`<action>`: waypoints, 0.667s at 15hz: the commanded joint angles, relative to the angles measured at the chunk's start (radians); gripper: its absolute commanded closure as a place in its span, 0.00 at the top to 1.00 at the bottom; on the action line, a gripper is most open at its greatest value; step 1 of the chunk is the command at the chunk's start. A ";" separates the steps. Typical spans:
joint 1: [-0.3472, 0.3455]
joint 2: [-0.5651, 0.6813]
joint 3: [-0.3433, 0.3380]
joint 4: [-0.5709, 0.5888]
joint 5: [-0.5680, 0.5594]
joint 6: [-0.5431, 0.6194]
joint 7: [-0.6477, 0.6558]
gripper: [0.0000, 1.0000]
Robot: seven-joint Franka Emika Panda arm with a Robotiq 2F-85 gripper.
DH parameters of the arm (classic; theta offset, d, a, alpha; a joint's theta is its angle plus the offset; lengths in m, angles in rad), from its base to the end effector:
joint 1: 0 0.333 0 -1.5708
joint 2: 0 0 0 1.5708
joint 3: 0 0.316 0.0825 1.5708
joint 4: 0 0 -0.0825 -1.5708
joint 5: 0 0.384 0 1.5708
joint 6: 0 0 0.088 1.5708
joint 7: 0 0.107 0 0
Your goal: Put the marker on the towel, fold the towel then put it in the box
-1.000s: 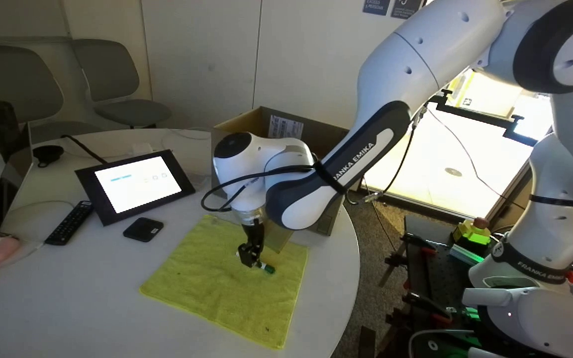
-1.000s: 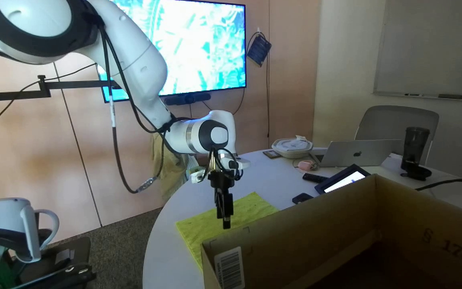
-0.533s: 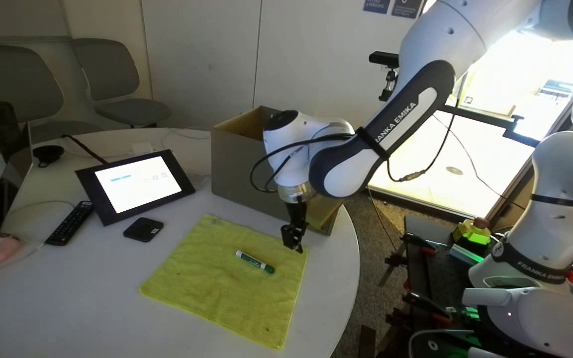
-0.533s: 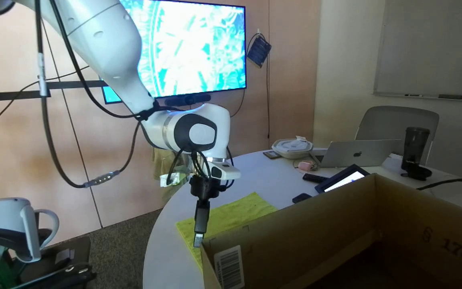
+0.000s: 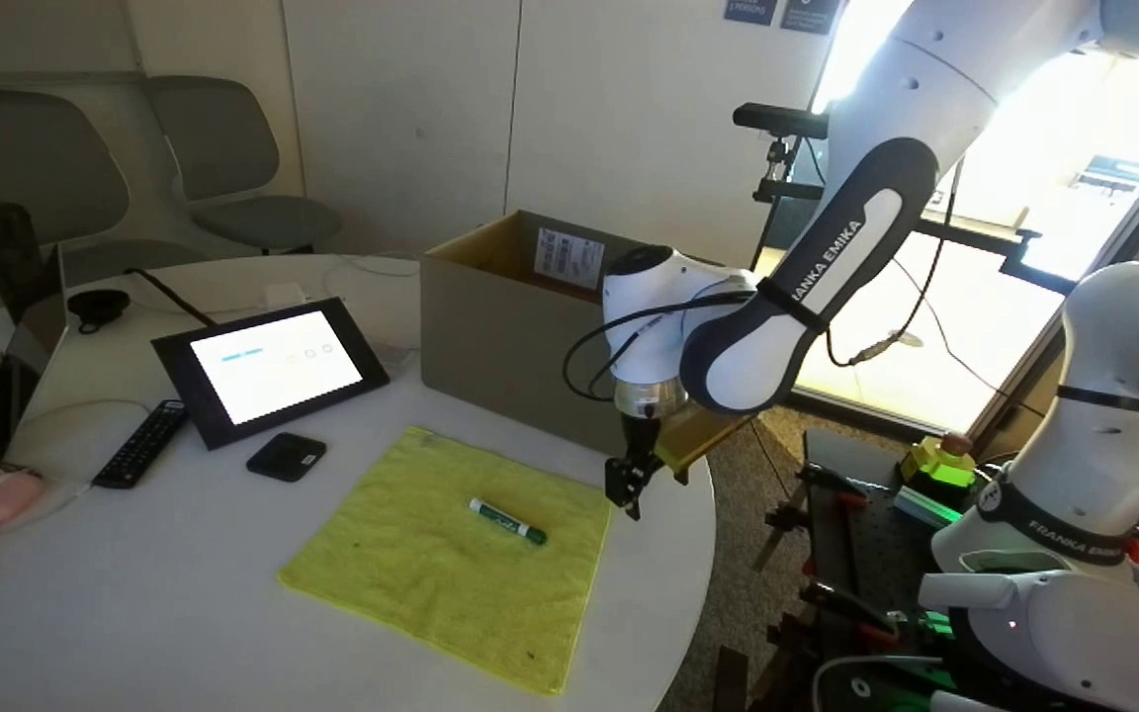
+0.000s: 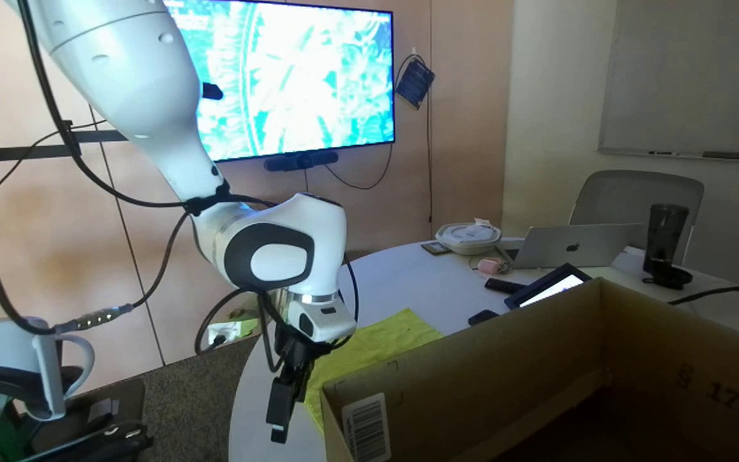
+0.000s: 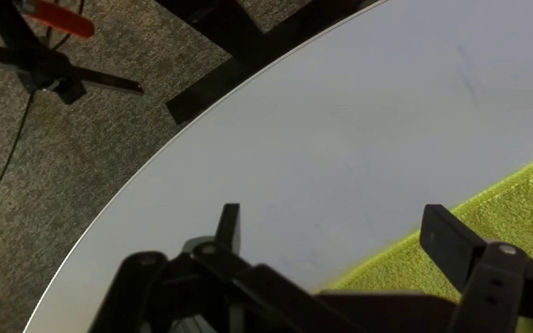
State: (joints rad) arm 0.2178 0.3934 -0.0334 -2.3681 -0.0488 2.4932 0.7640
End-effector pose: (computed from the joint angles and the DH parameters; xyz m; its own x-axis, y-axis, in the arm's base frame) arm 0.4651 0.0857 0.1409 0.8379 -0.5184 -0.1705 -0.4842 -0.8503 0.2061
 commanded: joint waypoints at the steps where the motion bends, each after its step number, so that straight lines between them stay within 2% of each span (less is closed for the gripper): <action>1: -0.019 0.000 0.019 -0.071 0.075 0.132 0.004 1.00; 5: -0.016 0.028 0.010 -0.081 0.145 0.211 0.022 1.00; 10: 0.010 0.072 -0.018 -0.026 0.147 0.235 0.080 1.00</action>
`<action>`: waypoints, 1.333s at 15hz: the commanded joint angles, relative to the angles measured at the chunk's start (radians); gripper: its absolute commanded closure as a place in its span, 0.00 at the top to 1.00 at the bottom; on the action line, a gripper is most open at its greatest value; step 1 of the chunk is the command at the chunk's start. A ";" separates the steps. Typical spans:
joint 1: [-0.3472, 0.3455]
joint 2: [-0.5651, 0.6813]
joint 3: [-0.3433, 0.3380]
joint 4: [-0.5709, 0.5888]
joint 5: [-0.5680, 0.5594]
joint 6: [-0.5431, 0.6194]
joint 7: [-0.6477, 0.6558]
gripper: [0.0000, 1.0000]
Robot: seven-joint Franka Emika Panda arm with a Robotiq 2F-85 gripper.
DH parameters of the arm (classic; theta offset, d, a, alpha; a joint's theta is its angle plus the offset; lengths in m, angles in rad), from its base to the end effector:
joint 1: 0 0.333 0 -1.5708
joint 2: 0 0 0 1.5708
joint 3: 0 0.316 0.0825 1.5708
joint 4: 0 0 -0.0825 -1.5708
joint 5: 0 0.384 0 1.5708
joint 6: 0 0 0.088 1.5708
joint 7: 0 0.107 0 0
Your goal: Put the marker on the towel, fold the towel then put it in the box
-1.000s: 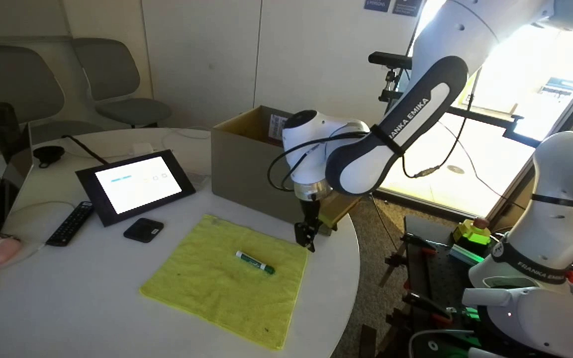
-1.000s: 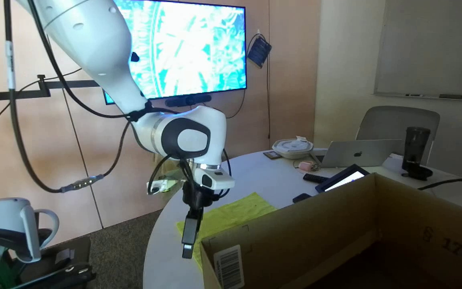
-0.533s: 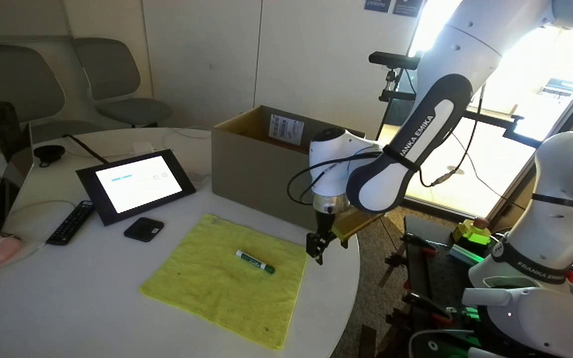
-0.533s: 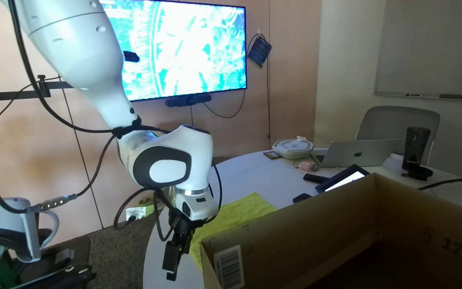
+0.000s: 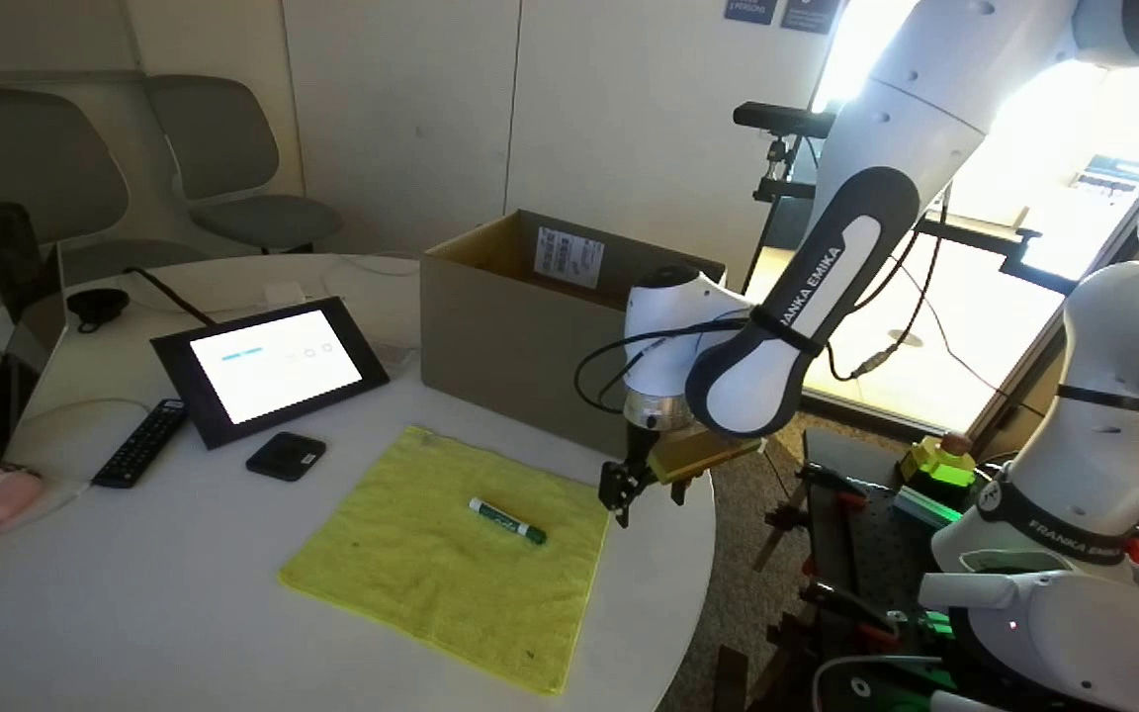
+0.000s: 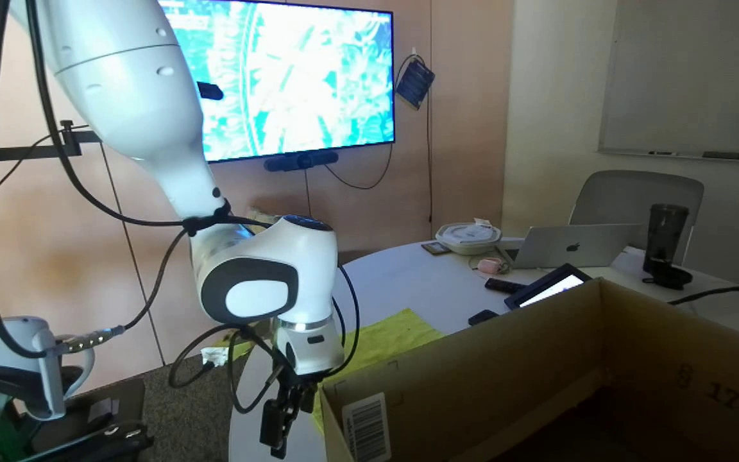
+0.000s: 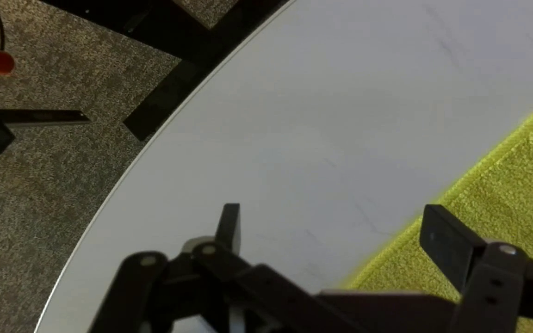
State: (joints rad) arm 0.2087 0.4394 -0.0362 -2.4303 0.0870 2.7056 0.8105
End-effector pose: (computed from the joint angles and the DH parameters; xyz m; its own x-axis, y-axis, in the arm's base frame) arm 0.4549 0.0744 0.1164 0.7436 -0.6581 -0.1180 -0.6484 -0.7529 0.1124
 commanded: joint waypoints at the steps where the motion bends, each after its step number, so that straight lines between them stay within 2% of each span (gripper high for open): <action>1: 0.022 0.036 -0.018 0.050 0.008 0.023 0.041 1.00; 9: 0.114 0.168 -0.100 0.226 -0.068 -0.003 0.150 1.00; 12: 0.125 0.218 -0.114 0.275 -0.069 -0.012 0.166 1.00; 20: 0.125 0.263 -0.167 0.294 -0.066 -0.012 0.179 1.00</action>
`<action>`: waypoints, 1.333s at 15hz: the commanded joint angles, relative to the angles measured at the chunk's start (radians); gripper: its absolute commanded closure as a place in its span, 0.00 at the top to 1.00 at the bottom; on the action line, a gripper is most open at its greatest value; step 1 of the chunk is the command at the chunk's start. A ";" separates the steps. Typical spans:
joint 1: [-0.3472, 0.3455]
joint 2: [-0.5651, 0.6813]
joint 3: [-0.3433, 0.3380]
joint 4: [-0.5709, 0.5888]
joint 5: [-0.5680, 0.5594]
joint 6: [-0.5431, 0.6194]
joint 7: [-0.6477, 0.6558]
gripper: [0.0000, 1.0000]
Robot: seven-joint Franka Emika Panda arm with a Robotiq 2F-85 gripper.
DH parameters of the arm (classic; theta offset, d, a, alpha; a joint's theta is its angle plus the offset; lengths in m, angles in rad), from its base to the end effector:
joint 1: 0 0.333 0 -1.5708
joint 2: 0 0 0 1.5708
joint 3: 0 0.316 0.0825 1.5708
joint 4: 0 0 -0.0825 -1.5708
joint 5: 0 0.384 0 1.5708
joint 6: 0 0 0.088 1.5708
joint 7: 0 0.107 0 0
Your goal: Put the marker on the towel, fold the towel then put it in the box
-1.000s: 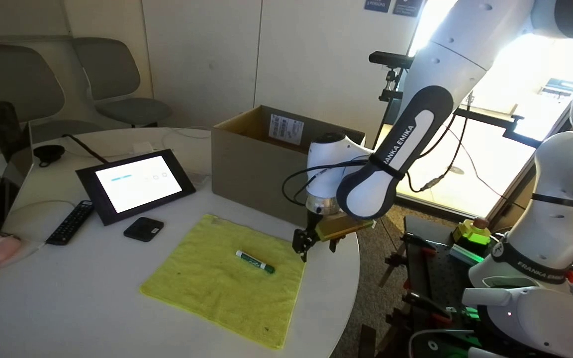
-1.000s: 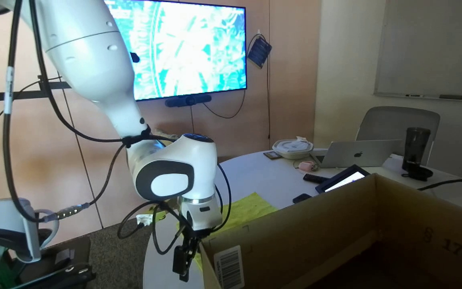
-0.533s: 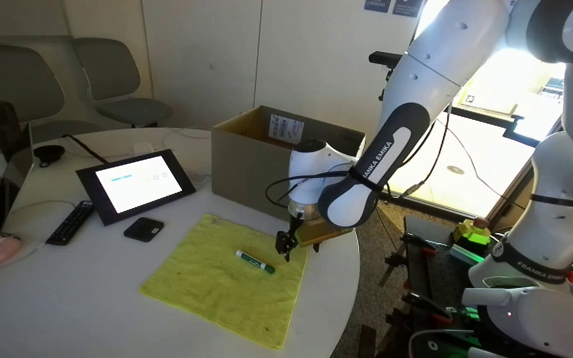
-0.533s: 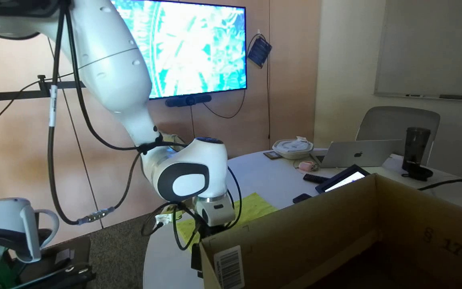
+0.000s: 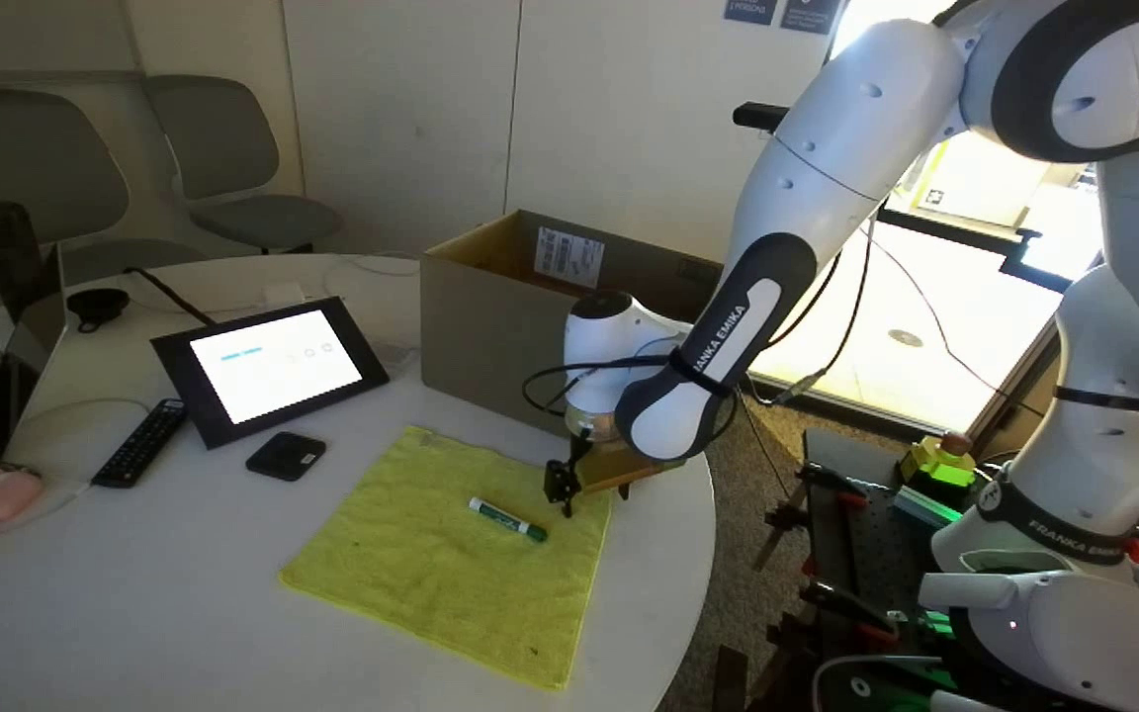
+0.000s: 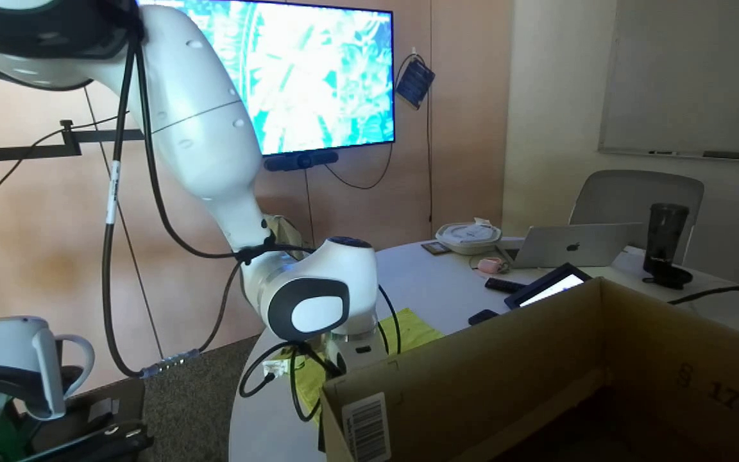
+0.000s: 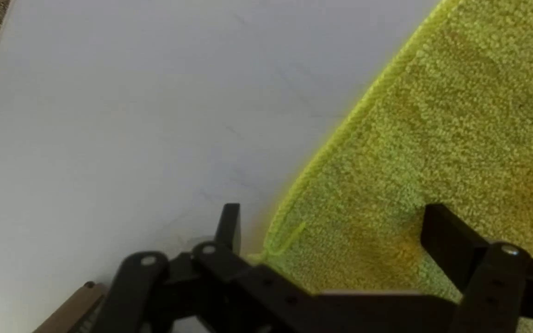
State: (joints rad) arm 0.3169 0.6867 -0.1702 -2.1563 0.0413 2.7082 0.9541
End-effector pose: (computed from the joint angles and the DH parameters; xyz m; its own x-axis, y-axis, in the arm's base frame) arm 0.5271 0.0681 0.0699 0.6864 -0.7272 0.0064 -0.7191 -0.6774 0.1551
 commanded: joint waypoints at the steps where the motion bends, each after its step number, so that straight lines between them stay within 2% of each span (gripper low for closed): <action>1: 0.015 0.016 -0.037 0.018 -0.020 -0.015 0.037 1.00; 7: 0.004 0.048 -0.020 0.032 -0.011 -0.027 0.029 1.00; 9: 0.001 0.062 -0.011 0.037 -0.006 -0.029 0.024 0.83; 11: -0.003 0.074 -0.003 0.042 -0.002 -0.033 0.017 0.57; 12: -0.004 0.075 -0.002 0.043 -0.002 -0.040 0.017 0.50; 14: -0.003 0.073 -0.003 0.044 -0.004 -0.051 0.018 0.47; 15: -0.003 0.070 -0.003 0.043 -0.005 -0.053 0.017 0.40; 17: -0.002 0.058 -0.003 0.042 -0.008 -0.058 0.014 0.43; 18: 0.003 0.053 -0.005 0.042 -0.012 -0.061 0.017 0.40; 19: 0.009 0.048 -0.009 0.041 -0.017 -0.063 0.020 0.42; 20: 0.015 0.036 -0.012 0.038 -0.023 -0.067 0.018 0.34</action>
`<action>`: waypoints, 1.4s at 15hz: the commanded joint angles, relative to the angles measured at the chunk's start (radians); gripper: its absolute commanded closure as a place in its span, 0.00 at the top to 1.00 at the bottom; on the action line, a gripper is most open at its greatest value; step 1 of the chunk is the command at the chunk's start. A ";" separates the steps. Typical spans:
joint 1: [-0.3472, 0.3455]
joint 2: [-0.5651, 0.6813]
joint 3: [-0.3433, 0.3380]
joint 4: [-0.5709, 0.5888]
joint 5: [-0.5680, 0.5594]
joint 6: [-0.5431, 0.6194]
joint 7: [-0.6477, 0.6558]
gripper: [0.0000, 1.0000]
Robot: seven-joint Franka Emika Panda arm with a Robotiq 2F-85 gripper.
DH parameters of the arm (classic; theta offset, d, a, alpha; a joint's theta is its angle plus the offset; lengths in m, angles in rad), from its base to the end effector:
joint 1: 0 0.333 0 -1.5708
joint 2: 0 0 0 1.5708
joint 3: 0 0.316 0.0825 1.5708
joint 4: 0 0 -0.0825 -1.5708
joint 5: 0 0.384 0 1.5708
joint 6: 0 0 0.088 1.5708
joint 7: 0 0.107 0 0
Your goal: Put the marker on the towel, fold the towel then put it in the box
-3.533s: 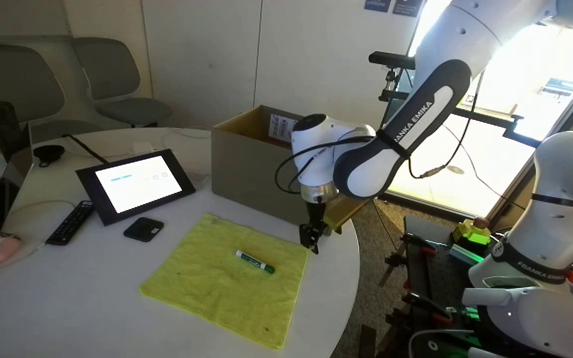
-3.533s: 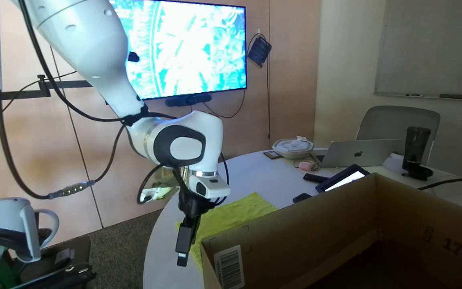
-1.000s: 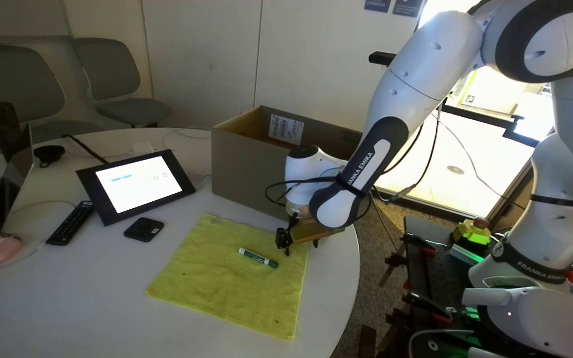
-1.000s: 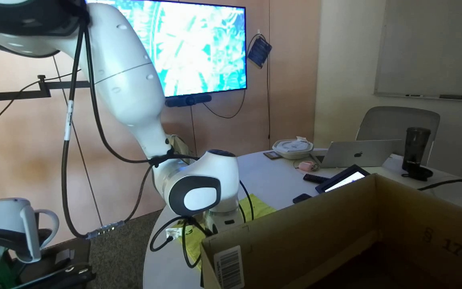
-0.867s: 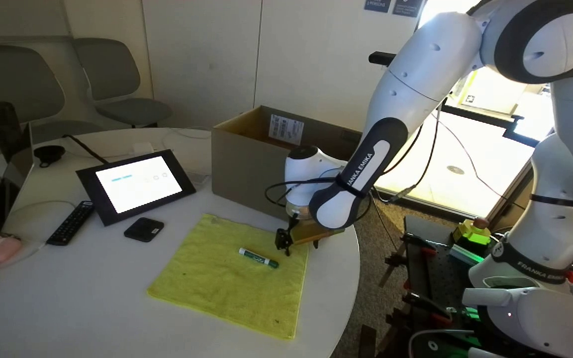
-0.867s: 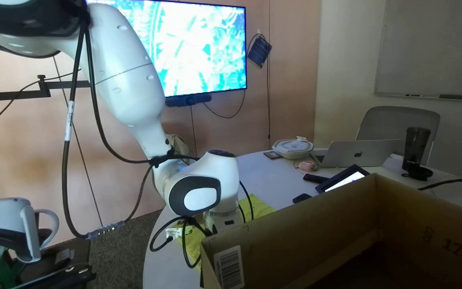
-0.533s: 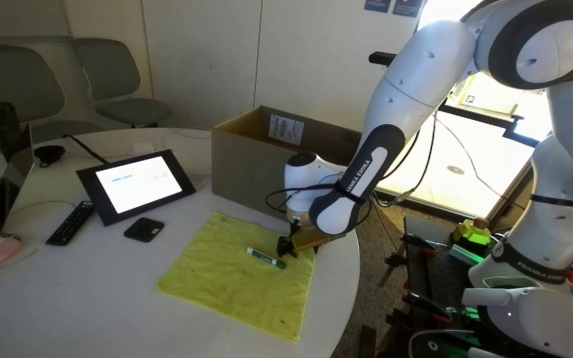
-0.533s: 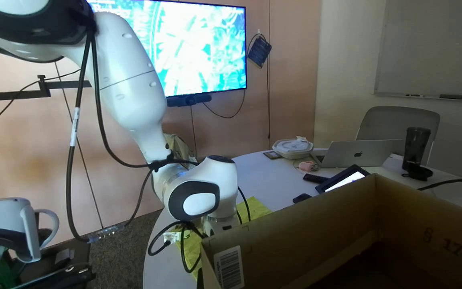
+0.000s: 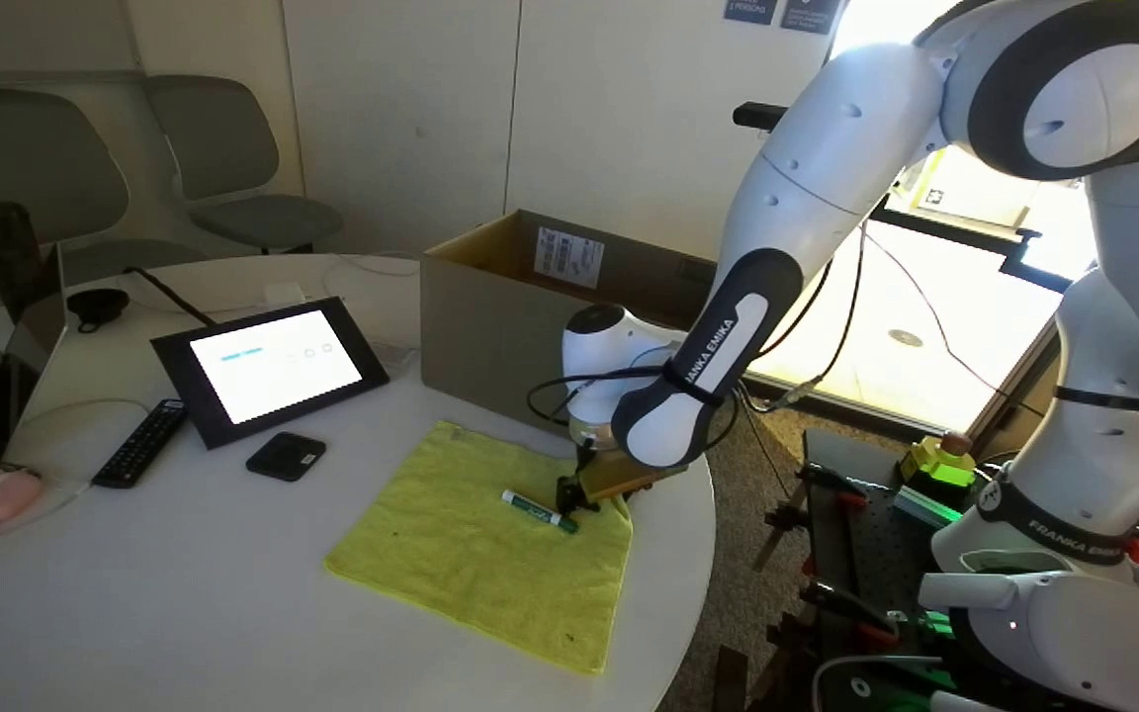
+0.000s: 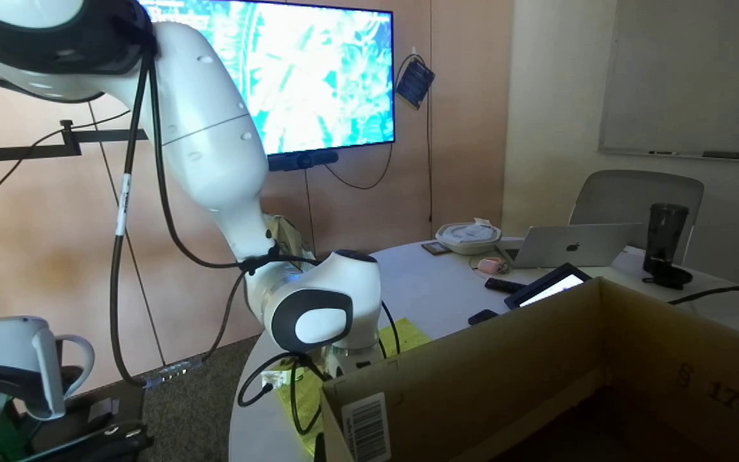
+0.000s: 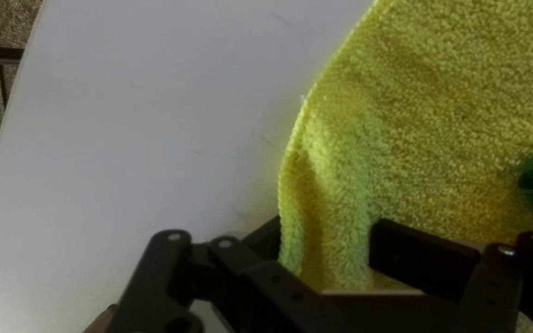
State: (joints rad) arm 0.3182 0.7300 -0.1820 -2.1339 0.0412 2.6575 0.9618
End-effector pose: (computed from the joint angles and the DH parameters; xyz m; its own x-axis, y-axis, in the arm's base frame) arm 0.5212 0.0598 0.0506 0.6729 -0.7395 -0.0199 -0.7187 -0.6599 0.2192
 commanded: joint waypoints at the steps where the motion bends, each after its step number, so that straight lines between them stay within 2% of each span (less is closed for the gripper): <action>1: 0.021 -0.016 -0.004 0.013 -0.030 -0.021 0.012 0.21; 2: 0.029 -0.024 -0.006 0.011 -0.041 -0.022 0.012 0.17; 3: 0.038 -0.033 -0.009 0.010 -0.054 -0.030 0.012 0.19; 4: 0.040 -0.044 -0.007 0.005 -0.064 -0.032 0.008 0.12; 6: 0.054 -0.070 -0.008 -0.004 -0.087 -0.043 0.011 0.06; 7: 0.061 -0.085 -0.009 -0.010 -0.101 -0.050 0.012 0.12; 14: 0.083 -0.137 0.005 -0.023 -0.172 -0.069 0.014 0.13; 17: 0.078 -0.140 0.031 -0.020 -0.179 -0.049 -0.005 0.14; 21: 0.054 -0.127 0.105 -0.001 -0.152 0.009 -0.073 0.14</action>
State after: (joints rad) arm 0.3936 0.6191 -0.1270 -2.1328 -0.1140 2.6235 0.9410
